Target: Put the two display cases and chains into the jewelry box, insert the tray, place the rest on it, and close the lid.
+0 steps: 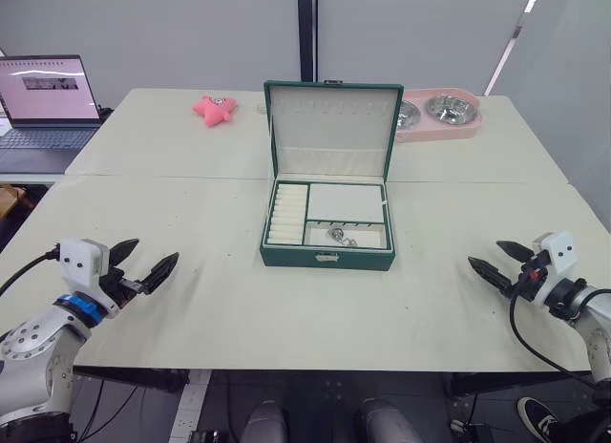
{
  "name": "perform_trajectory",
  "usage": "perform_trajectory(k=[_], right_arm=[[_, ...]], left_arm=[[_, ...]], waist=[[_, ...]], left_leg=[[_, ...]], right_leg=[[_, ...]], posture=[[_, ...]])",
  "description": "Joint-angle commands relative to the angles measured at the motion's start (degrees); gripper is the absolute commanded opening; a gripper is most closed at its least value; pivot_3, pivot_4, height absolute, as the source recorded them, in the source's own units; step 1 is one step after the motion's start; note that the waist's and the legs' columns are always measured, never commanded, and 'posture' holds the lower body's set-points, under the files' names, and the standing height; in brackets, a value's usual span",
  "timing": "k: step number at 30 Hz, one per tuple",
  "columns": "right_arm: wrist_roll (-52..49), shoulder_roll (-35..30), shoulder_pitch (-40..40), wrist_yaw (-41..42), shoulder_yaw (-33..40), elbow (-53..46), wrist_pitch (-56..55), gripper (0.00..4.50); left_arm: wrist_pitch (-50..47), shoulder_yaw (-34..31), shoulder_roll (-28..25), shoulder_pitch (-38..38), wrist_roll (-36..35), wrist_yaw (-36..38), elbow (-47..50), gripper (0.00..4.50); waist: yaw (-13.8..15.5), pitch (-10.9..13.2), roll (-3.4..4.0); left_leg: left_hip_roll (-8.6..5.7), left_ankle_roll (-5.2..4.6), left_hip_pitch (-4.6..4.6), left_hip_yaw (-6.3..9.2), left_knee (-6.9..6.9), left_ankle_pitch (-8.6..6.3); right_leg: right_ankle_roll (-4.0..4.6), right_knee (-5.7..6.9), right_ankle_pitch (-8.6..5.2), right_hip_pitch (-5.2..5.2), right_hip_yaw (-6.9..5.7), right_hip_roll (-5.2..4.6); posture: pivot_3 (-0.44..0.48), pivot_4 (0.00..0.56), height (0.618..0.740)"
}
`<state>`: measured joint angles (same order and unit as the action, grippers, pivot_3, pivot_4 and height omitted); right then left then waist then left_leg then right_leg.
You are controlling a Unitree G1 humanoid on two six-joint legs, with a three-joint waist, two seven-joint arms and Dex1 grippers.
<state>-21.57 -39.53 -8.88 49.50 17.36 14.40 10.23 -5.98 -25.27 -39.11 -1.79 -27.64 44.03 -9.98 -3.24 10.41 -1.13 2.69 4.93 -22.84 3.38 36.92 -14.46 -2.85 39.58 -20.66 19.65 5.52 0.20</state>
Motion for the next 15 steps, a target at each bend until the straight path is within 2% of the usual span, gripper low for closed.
perform_trajectory(k=[1,8,11,15], right_arm=[[-1.53,0.01,-1.23,0.10,0.85,-2.12,0.79,4.44],[-0.34,3.65,-5.65,-1.52,-2.57,-3.72,1.39,4.44],[0.14,6.27,-8.46,-1.51,-6.56,-5.18,2.78,3.83],[2.09,9.64,-11.41,-2.72,-11.25,-5.60,3.39,2.41]], left_arm=[[-1.08,0.03,-0.14,-2.06,-0.18,-0.25,0.29,4.50],[-4.60,4.25,1.17,-7.77,1.23,-0.72,-0.84,4.50],[-5.48,7.51,3.11,-12.30,2.78,-1.93,-2.34,3.87],[-5.93,11.54,5.92,-16.56,4.80,-1.94,-4.11,2.59]], waist=[[0.02,0.00,0.00],[-0.03,0.00,0.01],[0.03,0.00,0.01],[0.10,0.00,0.00]], left_leg=[[0.00,0.00,0.00,0.00,0.00,0.00],[-0.01,0.00,0.01,-0.01,0.03,0.00],[-0.01,0.01,0.01,0.00,0.04,0.01],[-0.01,0.02,-0.01,0.02,0.10,0.01]], right_leg=[[0.00,0.01,0.00,0.00,0.00,0.00],[0.00,0.09,0.00,0.02,0.01,0.00],[0.00,0.18,0.00,0.06,0.00,0.01],[0.00,0.27,0.00,0.08,-0.02,0.02]], posture=[[0.000,0.150,0.740],[0.000,0.150,0.740],[0.000,0.150,0.740],[0.000,0.150,0.740]])
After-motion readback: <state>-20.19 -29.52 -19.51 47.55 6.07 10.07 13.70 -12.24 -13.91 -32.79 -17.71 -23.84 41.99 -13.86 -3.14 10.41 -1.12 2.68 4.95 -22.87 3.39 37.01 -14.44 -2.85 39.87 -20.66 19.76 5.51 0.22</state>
